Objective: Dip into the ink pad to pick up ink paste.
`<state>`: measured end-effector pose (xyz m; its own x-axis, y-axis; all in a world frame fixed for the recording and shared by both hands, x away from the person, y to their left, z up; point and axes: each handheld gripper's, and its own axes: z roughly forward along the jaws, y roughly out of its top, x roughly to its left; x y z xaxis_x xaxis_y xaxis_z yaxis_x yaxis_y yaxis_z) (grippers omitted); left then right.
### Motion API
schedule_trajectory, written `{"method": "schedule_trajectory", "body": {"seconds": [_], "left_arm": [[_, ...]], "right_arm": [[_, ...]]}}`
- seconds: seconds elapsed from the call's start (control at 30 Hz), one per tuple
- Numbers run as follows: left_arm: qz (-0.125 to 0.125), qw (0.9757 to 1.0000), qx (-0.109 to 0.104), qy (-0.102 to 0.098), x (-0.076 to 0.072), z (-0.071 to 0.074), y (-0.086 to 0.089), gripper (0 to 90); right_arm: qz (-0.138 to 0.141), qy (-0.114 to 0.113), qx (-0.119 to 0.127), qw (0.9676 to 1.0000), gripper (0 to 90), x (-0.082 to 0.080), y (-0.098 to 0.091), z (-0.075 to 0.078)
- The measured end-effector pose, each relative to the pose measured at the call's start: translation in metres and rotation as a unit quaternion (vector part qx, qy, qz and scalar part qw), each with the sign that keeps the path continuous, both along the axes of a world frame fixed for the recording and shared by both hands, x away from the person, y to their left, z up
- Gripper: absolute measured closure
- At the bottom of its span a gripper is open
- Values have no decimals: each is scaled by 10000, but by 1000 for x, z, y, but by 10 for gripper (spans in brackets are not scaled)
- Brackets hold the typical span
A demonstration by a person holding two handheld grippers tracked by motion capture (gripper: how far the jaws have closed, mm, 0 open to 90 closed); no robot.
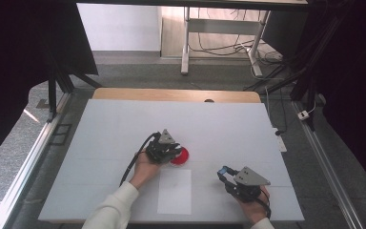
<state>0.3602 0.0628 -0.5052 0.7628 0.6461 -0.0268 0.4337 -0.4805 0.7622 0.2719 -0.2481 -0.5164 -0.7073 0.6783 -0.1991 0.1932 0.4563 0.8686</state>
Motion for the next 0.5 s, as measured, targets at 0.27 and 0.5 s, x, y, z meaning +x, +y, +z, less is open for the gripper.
{"method": "schedule_trajectory", "body": {"seconds": [0.27,0.5], "left_arm": [[18,10000,48,-78,-2,-1,-1,758],[34,9999,56,-157,-5,-3,-1,759]], "right_arm": [[4,-13,17,10000,646,0,0,0],[12,-21,23,10000,647,-1,0,1]]}}
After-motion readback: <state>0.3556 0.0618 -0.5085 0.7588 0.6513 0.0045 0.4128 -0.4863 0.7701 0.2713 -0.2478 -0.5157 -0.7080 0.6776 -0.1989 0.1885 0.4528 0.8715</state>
